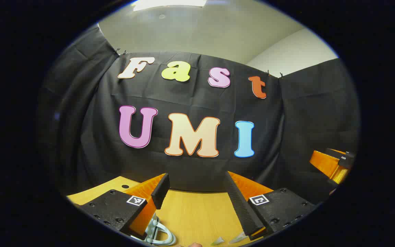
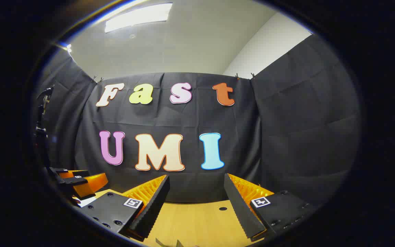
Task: First open the suitcase, pack the skin care products into it, and then close the suitcase.
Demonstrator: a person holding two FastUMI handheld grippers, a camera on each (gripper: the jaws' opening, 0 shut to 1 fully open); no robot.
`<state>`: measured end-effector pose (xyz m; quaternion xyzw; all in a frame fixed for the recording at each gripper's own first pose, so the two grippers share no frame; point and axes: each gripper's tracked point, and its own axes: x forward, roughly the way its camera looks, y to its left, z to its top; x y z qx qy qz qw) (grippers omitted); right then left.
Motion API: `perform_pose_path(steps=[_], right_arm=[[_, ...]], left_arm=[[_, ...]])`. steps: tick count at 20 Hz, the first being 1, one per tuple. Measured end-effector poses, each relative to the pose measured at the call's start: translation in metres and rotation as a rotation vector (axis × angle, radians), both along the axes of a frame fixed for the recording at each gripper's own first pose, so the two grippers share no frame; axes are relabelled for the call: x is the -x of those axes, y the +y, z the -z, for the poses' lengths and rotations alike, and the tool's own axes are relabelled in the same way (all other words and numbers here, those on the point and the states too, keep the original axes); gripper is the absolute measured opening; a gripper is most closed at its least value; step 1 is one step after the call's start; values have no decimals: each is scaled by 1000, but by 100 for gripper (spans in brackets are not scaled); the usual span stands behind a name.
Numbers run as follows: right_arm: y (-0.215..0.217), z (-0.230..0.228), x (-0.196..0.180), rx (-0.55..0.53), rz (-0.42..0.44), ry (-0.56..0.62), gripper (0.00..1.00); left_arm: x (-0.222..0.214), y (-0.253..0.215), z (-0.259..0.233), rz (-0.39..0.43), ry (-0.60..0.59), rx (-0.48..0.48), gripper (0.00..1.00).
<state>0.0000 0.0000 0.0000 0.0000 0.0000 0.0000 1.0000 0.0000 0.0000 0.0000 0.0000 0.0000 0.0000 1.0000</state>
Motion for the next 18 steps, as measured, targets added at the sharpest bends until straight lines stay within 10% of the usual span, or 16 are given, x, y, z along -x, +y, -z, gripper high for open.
perform_pose_path(steps=[9, 18], right_arm=[[-21, 23, -7, 1, -15, 23, 100], [-35, 80, -10, -17, -143, 144, 99]], left_arm=[[0, 0, 9, -59, -1, -52, 94], [13, 17, 118, -158, 272, -119, 95]])
